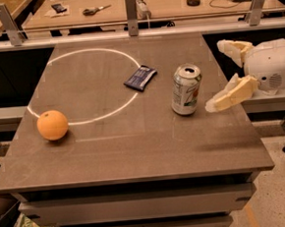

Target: Knock 7up can over

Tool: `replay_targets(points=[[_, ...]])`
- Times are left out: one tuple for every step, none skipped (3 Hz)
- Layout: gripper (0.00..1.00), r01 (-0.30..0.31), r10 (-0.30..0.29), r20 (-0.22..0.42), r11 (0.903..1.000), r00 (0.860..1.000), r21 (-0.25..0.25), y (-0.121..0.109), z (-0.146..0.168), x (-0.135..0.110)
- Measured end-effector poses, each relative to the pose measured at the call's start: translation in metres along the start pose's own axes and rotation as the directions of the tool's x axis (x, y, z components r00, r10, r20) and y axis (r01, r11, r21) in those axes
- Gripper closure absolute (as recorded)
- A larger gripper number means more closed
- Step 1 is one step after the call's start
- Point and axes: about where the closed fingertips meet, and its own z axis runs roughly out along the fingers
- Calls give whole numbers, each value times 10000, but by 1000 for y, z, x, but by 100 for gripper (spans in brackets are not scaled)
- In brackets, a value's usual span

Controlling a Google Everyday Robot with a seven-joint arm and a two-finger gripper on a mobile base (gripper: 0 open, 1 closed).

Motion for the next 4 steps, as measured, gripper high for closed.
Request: replay_targets(points=[[0,-281,299,587,9991,9978,-314,-2,17,7],[0,-504,558,1072,9973,9927,-531,-4,33,14],[0,-688,785,1589,9955,9842,-658,-4,48,22],[0,-767,875,1979,9952,9763,-613,-2,57,27]])
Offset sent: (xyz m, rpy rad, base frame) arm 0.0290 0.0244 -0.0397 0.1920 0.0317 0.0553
